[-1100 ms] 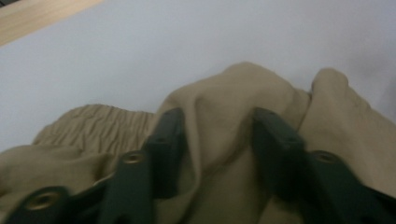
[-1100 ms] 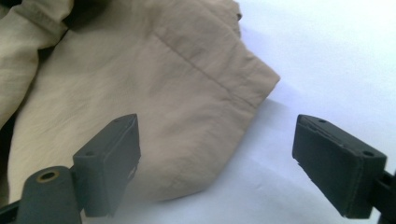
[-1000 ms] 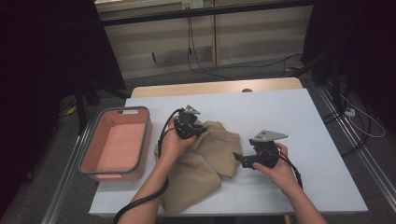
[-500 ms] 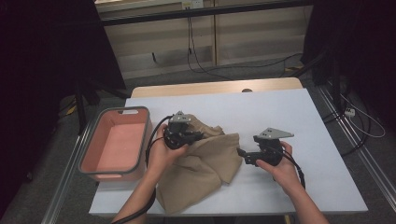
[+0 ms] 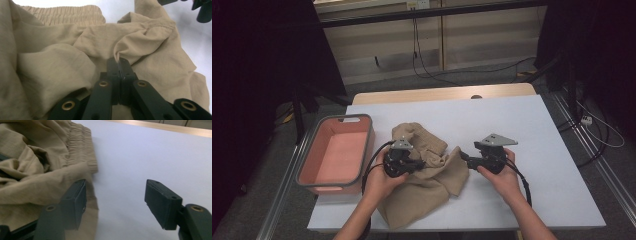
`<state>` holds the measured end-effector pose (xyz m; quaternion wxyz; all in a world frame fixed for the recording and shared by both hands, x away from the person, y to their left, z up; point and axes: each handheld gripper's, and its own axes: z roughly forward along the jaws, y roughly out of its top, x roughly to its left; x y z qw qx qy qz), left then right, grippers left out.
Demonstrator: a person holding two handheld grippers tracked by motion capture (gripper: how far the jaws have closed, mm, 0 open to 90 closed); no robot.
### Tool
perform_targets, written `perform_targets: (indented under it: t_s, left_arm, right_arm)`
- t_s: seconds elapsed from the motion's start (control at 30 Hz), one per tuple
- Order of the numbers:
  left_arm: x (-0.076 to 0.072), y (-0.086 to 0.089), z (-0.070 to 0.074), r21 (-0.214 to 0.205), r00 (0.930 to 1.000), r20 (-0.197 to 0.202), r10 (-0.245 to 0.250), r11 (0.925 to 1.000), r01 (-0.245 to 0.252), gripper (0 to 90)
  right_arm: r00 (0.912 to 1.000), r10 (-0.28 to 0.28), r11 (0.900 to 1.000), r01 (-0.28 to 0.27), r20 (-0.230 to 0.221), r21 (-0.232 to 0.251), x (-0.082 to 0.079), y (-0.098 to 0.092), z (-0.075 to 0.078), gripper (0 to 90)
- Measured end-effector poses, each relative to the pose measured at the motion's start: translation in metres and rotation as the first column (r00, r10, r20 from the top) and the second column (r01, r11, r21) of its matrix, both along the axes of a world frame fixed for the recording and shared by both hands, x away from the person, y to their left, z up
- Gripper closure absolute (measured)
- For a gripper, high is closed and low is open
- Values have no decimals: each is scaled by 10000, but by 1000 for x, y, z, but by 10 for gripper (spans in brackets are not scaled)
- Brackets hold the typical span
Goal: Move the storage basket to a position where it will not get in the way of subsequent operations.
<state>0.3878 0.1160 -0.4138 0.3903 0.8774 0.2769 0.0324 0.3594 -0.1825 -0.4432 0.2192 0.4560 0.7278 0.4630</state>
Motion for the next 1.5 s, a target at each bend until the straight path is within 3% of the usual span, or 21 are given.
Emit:
perform_targets:
  t_s: [0.33,0.4,0.43,0.6,0.63,0.67,0.7,0.73,0.77,0.8,0.9,0.93,0.97,1.0,1.03,1.07,1.17,1.27,1.3,1.37,1.5]
  left_arm:
    - [-1,0,2,-318,10000,-69,-47,9995,45,871]
    - [1,2,7,-616,9997,154,165,9980,-155,689]
    - [4,4,14,-970,9982,-213,567,9936,-586,625]
    - [9,12,28,-1109,9936,-215,1105,9875,-1122,405]
    - [13,17,35,-1318,9877,-92,1558,9790,-1557,376]
    - [13,17,35,-1318,9877,-92,1558,9790,-1557,354]
    - [18,23,40,-1462,9804,87,1969,9701,-1936,331]
    - [18,23,40,-1462,9804,87,1969,9701,-1936,304]
    - [24,29,44,-1491,9704,487,2366,9624,-2272,278]
    - [24,29,44,-1491,9704,487,2366,9624,-2272,272]
    - [31,35,47,-1632,9555,668,2874,9479,-2737,260]
    - [33,36,47,-1521,9526,716,2958,9471,-2826,260]
    - [38,37,45,-1414,9401,811,3311,9375,-3180,267]
    - [38,37,45,-1414,9401,811,3311,9375,-3180,269]
    - [42,39,41,-1294,9277,1061,3578,9300,-3439,270]
    - [42,39,41,-1294,9277,1061,3578,9300,-3439,276]
    - [47,42,34,-1038,9148,1159,3870,9207,-3763,279]
    - [48,40,30,-1007,9156,1266,3815,9232,-3708,286]
    - [47,36,31,-983,9233,1518,3528,9349,-3410,282]
    - [46,29,33,-1112,9284,1612,3348,9409,-3200,271]
    - [45,19,39,-1256,9273,1948,3197,9457,-2997,251]
  right_arm:
    - [9941,1081,9937,-1084,-107,-294,2,30,-7,551]
    - [9898,1415,9892,-1419,-144,-375,-1,34,-7,593]
    - [9869,1611,9854,-1613,-70,-551,-3,36,-6,630]
    - [9786,2056,9772,-2053,2,-552,-5,34,-5,746]
    - [9762,2169,9747,-2164,30,-563,-5,35,-4,775]
    - [9762,2169,9747,-2164,30,-563,-5,35,-4,775]
    - [9701,2427,9687,-2425,-40,-523,-7,36,-4,816]
    - [9676,2522,9661,-2523,-81,-555,-8,37,-5,831]
    - [9652,2611,9633,-2613,-100,-611,-9,39,-5,844]
    - [9652,2611,9633,-2613,-100,-611,-9,39,-5,844]
    - [9557,2936,9523,-2942,-192,-812,-12,43,-8,862]
    - [9518,3057,9479,-3066,-245,-860,-13,44,-9,869]
    - [9480,3166,9435,-3183,-326,-928,-15,45,-10,875]
    - [9480,3166,9435,-3183,-326,-928,-15,45,-10,875]
    - [9431,3306,9378,-3325,-360,-999,-16,45,-11,878]
    - [9431,3306,9378,-3325,-360,-999,-16,45,-11,878]
    - [9370,3466,9330,-3492,-433,-874,-20,43,-12,882]
    - [9354,3506,9316,-3534,-461,-854,-22,44,-13,882]
    - [9311,3616,9273,-3645,-475,-849,-24,45,-13,883]
    - [9282,3691,9244,-3720,-482,-847,-26,48,-14,884]
    - [9210,3861,9181,-3891,-519,-750,-30,52,-14,885]
